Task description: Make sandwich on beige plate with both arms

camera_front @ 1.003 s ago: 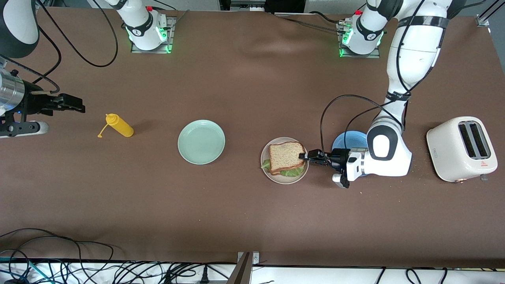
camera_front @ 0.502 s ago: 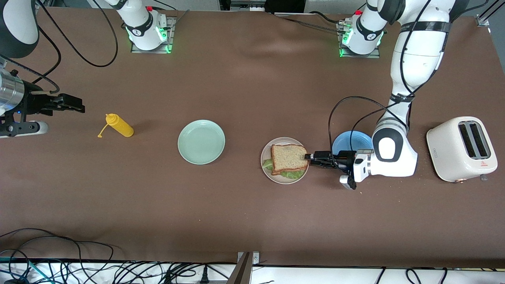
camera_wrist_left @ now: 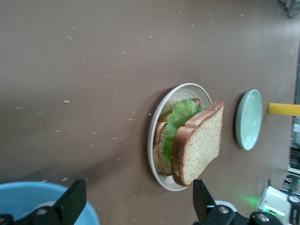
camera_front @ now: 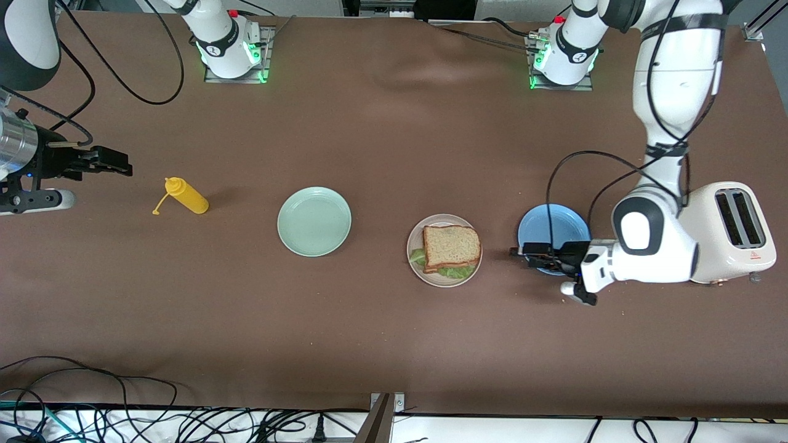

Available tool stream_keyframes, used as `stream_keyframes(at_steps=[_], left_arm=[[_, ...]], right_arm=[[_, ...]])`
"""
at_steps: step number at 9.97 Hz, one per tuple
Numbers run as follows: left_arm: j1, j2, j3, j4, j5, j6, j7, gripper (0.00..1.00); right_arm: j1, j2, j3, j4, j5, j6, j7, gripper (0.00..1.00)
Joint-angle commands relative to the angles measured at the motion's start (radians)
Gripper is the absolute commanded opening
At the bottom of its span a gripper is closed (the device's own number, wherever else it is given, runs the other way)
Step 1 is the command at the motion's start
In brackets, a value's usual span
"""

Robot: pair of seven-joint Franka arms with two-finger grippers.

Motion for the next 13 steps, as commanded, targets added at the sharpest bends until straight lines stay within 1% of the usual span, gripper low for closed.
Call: stream_keyframes(at_steps=[1,4,6,7,8,10,11,13], left_arm=[[0.0,-0.089,0.044,-0.011,0.178,-0.013,-0.162,1.0],[0.001,-0.192,0.081,-0.011,0.518,-0.017,-0.325,1.0],[0.001,-0.238,0.091,-0.011,0.684,-0.039,-0.421,1.0],[0.001,-0.257,0.091,-0.011,0.768,-0.039,-0.437,1.0],[0.009,-0.292,0.095,-0.011,0.816,-0.043,-0.435,1.0],[0.024,-0.336,0.098,-0.011,0.82,-0.071,-0.442,1.0],[0.032,-0.346,0.12,-0.002,0.823,-0.08,-0.443,1.0],[0.035,-0.344,0.131,0.026,0.852,-0.091,-0.448,1.0]], right_arm=[[-0.011,-0.03,0.016,-0.028,-0.017,0.004,0.005,1.0],[-0.011,-0.03,0.016,-0.03,-0.017,0.004,0.005,1.0],[-0.011,-0.032,0.016,-0.03,-0.017,0.002,0.004,1.0],[-0.011,-0.032,0.016,-0.03,-0.017,0.004,0.004,1.0],[-0.011,-0.032,0.016,-0.03,-0.017,0.002,0.004,1.0],[-0.011,-0.032,0.016,-0.03,-0.017,0.004,0.004,1.0],[-0.011,-0.032,0.016,-0.03,-0.017,0.002,0.004,1.0],[-0.011,-0.032,0.016,-0.031,-0.017,0.002,0.004,1.0]])
